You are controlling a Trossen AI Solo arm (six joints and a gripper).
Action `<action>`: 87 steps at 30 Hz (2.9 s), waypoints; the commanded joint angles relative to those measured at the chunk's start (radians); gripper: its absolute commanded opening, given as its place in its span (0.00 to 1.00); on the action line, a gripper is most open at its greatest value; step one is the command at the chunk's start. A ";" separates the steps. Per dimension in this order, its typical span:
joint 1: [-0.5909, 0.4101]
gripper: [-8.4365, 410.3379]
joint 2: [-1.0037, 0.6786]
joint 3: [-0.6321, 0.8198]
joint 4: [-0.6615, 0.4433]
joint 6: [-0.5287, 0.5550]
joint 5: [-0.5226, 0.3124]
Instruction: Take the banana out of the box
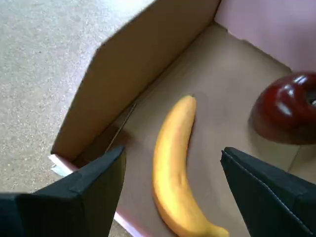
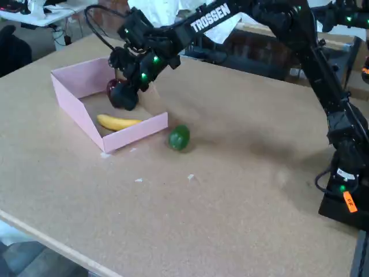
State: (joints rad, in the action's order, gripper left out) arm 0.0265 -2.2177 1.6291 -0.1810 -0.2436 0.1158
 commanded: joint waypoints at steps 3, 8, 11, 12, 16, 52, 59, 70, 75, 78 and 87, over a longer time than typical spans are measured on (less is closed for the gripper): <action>-0.001 0.66 -0.058 0.000 -0.014 -0.004 -0.001; 0.002 0.66 -0.080 0.000 -0.039 -0.004 -0.001; 0.002 0.66 -0.093 0.000 -0.057 -0.018 -0.002; 0.002 0.66 -0.093 0.000 -0.064 -0.019 -0.001; 0.002 0.66 -0.112 0.000 -0.083 -0.023 -0.001; -0.001 0.37 -0.243 0.000 -0.024 0.113 -0.079; -0.001 0.11 -0.243 0.000 -0.024 0.128 -0.081; -0.002 0.12 -0.243 -0.001 -0.023 0.054 -0.042; -0.014 0.36 -0.243 -0.001 -0.011 0.061 -0.020; -0.021 0.50 -0.243 -0.003 -0.001 0.069 -0.021; -0.023 0.59 -0.325 -0.002 0.020 0.083 -0.018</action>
State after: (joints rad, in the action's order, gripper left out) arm 0.0025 -2.4981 1.6398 -0.1196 -0.1528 0.1123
